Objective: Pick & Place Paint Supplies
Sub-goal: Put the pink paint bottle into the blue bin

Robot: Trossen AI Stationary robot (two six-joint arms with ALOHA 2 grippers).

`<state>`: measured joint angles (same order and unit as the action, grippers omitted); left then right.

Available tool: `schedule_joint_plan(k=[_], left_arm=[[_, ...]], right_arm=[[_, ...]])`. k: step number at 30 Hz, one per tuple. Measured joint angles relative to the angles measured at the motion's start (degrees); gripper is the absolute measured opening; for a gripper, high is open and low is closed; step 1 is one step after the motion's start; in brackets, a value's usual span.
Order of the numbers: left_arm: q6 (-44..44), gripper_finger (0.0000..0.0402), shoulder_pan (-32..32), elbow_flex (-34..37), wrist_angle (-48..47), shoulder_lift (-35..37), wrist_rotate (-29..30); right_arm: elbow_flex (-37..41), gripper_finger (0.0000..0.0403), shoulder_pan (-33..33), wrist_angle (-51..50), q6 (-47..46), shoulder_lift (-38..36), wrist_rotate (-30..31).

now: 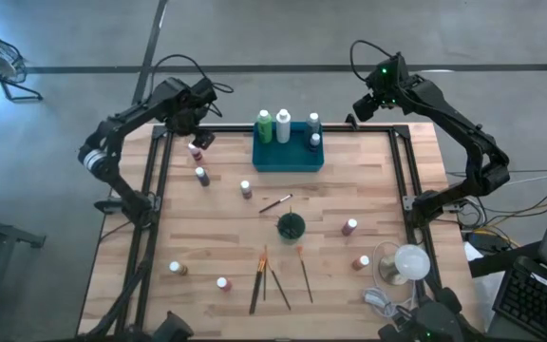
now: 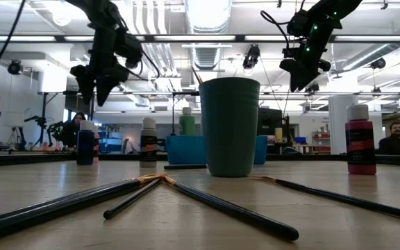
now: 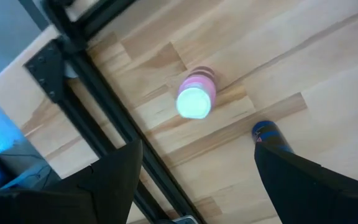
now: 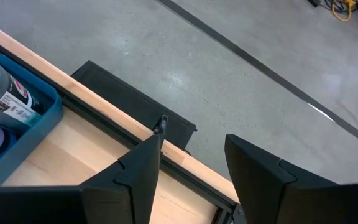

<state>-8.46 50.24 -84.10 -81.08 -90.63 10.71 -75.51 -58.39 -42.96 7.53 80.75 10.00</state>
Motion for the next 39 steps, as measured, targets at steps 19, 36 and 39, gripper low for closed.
schedule_joint_plan(k=[19, 36, 39], left_arm=[[11.3, 0.0289, 4.1, 2.1, 4.8, -3.0, -0.3], [13.2, 0.0288, 4.3, 11.2, 14.2, -2.9, -1.9], [13.2, 0.0288, 4.3, 11.9, 15.2, -2.9, -2.5]], right_arm=[[0.7, 0.0212, 0.0, -0.2, 0.0, 0.0, 0.0], [0.8, 0.0194, 0.0, 0.0, 0.2, 0.0, 0.0], [0.8, 0.0199, 0.0, 0.0, 0.2, 0.0, 0.0]])
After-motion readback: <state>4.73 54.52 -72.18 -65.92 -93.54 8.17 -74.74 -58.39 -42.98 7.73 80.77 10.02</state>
